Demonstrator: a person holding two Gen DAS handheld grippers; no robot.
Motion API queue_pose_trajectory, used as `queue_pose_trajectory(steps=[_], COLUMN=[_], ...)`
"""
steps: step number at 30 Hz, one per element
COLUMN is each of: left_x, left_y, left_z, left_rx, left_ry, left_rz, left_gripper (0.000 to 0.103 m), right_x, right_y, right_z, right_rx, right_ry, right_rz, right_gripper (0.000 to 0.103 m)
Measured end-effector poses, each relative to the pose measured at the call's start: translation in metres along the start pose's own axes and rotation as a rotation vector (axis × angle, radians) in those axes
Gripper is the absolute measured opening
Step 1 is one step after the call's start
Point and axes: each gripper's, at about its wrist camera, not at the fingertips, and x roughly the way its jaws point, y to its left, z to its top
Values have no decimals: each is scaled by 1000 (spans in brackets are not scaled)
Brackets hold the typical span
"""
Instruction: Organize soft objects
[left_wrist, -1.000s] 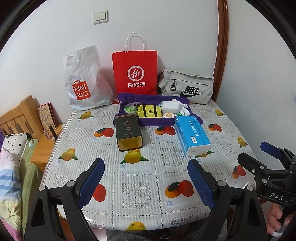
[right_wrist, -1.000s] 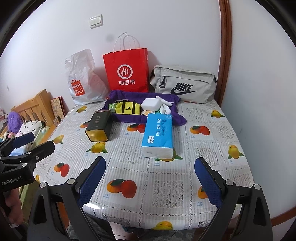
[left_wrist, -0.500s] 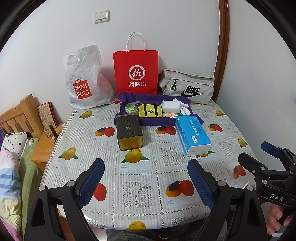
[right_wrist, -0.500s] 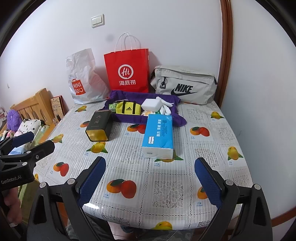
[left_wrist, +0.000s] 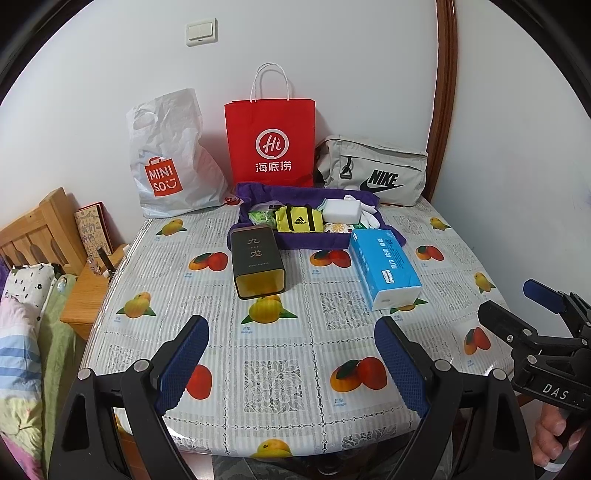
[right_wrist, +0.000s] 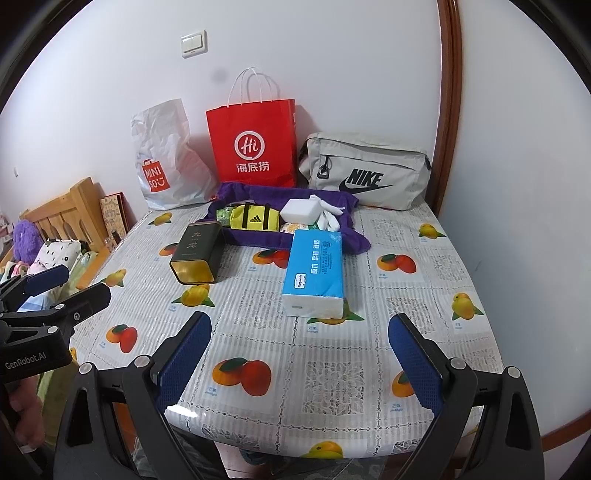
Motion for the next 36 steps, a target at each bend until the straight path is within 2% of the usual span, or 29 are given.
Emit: queue_pose_trajectory(steps=[36], left_x=[0], left_y=[1], left_z=[0], left_rx=[-2], left_ry=[2], left_rz=[-2], left_gripper=[91], right_x=[-2], right_y=[-3], right_z=[3], right_rx=[-1], right_ry=[-3], right_rz=[-4], right_gripper=[96])
